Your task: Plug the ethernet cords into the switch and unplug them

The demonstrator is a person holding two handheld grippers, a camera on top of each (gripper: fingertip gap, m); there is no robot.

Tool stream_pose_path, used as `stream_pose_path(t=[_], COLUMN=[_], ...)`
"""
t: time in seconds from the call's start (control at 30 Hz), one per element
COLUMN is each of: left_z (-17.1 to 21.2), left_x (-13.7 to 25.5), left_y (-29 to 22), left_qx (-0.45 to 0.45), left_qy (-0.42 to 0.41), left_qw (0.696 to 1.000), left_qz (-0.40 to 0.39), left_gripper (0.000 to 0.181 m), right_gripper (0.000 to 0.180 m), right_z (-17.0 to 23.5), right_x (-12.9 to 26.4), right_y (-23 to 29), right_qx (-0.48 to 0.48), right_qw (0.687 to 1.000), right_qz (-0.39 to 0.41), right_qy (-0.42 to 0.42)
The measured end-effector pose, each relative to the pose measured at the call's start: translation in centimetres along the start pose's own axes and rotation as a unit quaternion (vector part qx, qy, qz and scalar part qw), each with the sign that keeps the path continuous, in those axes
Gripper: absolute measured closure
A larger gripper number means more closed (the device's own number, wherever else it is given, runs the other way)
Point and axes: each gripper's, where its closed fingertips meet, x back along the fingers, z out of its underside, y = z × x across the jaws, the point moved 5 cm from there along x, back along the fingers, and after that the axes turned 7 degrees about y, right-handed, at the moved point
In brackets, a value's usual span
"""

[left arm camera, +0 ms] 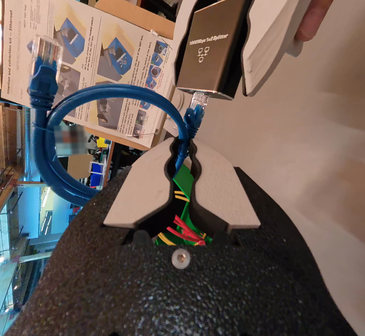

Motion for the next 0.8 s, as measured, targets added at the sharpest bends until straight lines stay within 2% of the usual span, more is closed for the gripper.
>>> stream_pose_path(t=[0.6, 0.8], left_z=[-1.0, -1.4], left_x=[0.7, 1.1], left_y=[0.0, -0.2], left_qx=[-0.007, -0.052], left_qy=[0.079, 0.088], left_qw=[0.995, 0.993], left_qz=[-0.053, -0.059], left_gripper=[0.171, 0.172], right_gripper=[0.105, 0.105], right_z=[-0.5, -0.4], right_x=[0.1, 0.4], right_y=[0.2, 0.0], right_qx=[0.041, 0.053], right_qw=[0.999, 0.998], right_qz=[0.014, 0.028], right_qy=[-0.024, -0.019])
